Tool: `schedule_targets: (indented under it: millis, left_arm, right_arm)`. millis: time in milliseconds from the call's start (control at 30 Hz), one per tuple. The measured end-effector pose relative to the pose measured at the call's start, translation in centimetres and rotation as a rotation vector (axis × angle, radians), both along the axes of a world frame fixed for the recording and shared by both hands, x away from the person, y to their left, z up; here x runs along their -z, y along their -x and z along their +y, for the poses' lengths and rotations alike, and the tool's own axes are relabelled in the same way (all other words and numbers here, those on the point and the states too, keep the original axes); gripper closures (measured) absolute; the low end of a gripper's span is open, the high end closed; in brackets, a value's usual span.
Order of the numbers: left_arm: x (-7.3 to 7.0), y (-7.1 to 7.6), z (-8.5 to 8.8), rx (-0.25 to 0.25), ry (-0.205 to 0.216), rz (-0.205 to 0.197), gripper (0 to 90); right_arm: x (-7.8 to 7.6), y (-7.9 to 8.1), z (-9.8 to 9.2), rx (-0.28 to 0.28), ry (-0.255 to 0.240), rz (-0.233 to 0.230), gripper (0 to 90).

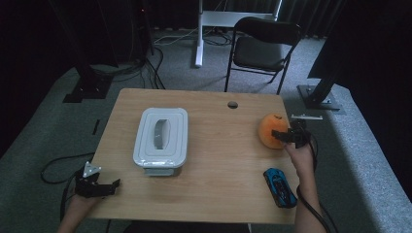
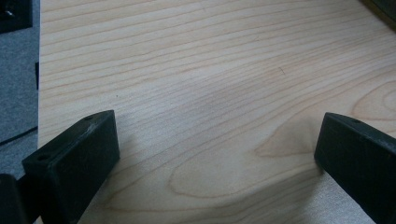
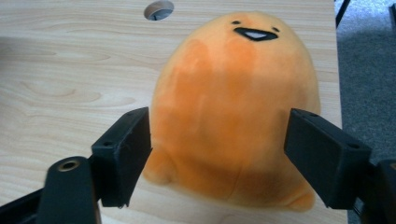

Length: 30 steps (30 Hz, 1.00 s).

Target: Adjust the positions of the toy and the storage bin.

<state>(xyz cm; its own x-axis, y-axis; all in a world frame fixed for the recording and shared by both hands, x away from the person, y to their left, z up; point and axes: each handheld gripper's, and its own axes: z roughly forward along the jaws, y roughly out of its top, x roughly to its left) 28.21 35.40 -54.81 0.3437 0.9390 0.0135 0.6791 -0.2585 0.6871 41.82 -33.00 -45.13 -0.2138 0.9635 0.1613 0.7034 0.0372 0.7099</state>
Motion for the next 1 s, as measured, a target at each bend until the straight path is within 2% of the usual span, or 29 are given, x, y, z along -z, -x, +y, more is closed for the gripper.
schedule_targets:
  millis: [133, 167, 233, 400, 433, 533, 600, 733, 967, 1000]
  left_arm:
    - [0.0, 0.0, 0.0, 0.000, 0.000, 0.000, 0.3]
    - [0.0, 0.0, 0.0, 0.000, 0.000, 0.000, 0.3]
    - [0.0, 0.0, 0.0, -0.001, 0.000, 0.000, 0.3]
    - [0.0, 0.0, 0.0, -0.001, 0.000, 0.000, 0.3]
    - [0.0, 0.0, 0.0, -0.001, 0.000, 0.000, 0.3]
    - [0.0, 0.0, 0.0, -0.001, 0.000, 0.000, 0.3]
    - [0.0, 0.0, 0.0, -0.001, 0.000, 0.000, 0.3]
    - [0.0, 0.0, 0.0, -0.001, 0.000, 0.000, 0.3]
    - [0.0, 0.0, 0.0, -0.001, 0.000, 0.000, 0.3]
    - [0.0, 0.0, 0.0, -0.002, 0.000, 0.000, 0.3]
  right_arm:
    - [0.2, 0.8, 0.3, -0.018, 0.012, 0.000, 17.8]
    - [0.3, 1.3, 0.4, -0.032, -0.003, 0.008, 17.8]
    - [0.5, 1.8, 0.5, -0.026, 0.015, 0.002, 17.7]
    - [0.7, 3.1, 0.2, -0.015, 0.001, -0.012, 15.1]
    - [0.9, 3.8, -0.1, -0.001, -0.004, -0.018, 12.9]
    - [1.2, 4.8, -0.3, -0.007, -0.002, -0.018, 10.7]
    - [1.2, 5.2, -0.3, -0.012, -0.003, -0.020, 10.7]
    - [1.4, 7.5, -0.7, 0.004, -0.005, -0.033, 10.7]
    - [2.3, 9.7, -0.5, 0.007, -0.001, -0.015, 10.9]
    - [2.6, 10.3, -0.5, 0.009, -0.014, -0.012, 10.9]
